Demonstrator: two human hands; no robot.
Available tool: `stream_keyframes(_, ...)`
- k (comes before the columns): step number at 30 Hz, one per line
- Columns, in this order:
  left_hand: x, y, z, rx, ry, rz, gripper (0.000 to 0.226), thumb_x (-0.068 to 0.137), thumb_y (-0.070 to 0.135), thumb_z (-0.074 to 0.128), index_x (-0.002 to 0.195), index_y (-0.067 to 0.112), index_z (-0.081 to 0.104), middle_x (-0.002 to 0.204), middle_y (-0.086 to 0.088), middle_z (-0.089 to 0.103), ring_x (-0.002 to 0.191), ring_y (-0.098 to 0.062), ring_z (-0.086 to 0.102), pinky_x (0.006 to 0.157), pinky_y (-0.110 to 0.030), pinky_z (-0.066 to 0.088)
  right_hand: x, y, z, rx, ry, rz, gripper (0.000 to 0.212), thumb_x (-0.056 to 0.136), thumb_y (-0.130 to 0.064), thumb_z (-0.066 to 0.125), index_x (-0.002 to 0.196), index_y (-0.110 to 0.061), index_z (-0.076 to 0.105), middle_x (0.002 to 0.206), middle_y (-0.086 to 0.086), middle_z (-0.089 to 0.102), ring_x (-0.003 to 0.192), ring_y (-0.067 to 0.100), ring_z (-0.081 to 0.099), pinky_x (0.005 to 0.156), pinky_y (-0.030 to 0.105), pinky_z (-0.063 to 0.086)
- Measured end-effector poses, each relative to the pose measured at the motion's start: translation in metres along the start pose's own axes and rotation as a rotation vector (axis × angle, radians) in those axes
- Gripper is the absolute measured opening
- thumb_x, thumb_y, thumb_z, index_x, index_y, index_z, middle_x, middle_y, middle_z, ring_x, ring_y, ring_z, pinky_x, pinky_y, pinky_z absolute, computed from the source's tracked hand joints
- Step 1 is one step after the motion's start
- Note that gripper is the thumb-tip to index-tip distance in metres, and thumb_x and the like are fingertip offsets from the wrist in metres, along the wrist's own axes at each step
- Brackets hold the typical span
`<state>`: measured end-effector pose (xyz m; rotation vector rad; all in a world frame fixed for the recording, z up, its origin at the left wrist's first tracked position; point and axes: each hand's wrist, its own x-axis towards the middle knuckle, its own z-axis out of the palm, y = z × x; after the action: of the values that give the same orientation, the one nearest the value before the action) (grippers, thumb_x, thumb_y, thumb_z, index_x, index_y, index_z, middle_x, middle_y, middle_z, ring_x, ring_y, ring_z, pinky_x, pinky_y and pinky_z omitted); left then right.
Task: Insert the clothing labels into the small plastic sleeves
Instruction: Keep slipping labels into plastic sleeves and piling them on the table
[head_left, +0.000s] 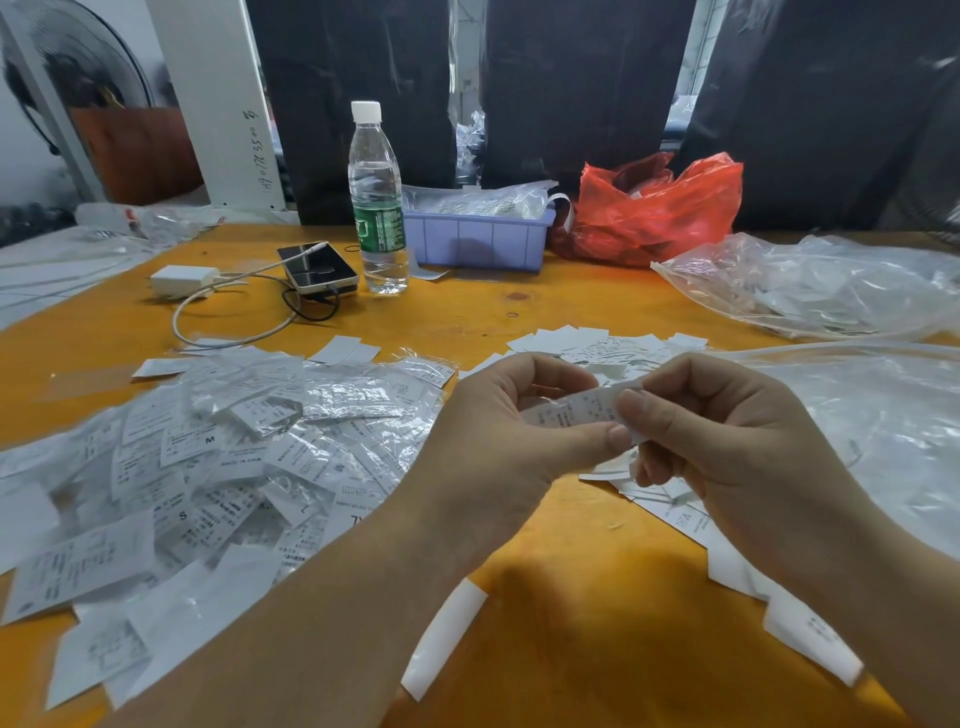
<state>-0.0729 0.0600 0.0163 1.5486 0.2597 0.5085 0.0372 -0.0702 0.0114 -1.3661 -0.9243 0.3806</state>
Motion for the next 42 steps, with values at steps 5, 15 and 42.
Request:
stream_keyframes(5,-0.0003,-0.0004,0.0008,-0.007,0.009,0.007,0.045,0.048,0.024,0.085,0.089,0.016,0.07,0.089,-0.007,0.07,0.073,-0.013,0.067,0.065,-0.026,0.059,-0.0028,-0.0006,0.0038,-0.008,0.034,-0.002,0.022,0.068,-0.032,0.072,0.074,-0.012,0.07,0.064,0.012,0.064,0.053,0.02,0.058,0.054,0.028,0.053)
stream_keyframes(15,0.0022,0.0013,0.0006,0.001,0.011,-0.053,0.028,0.068,0.021,0.086,0.086,0.015,0.065,0.065,0.008,0.065,0.052,-0.005,0.057,0.052,-0.022,0.051,-0.0009,-0.0021,0.0014,0.049,0.054,0.025,0.012,0.065,-0.033,0.073,0.07,-0.022,0.072,0.068,0.006,0.068,0.053,0.019,0.059,0.056,0.031,0.057)
stream_keyframes(42,0.0031,-0.0028,-0.0015,-0.03,0.047,0.0,0.029,0.081,0.005,0.075,0.102,0.02,0.064,0.082,0.001,0.067,0.066,-0.009,0.066,0.063,-0.027,0.058,-0.0021,0.0033,-0.0004,-0.133,0.058,-0.06,0.027,0.067,-0.03,0.074,0.086,-0.016,0.062,0.07,0.0,0.065,0.061,0.017,0.06,0.053,0.027,0.053)
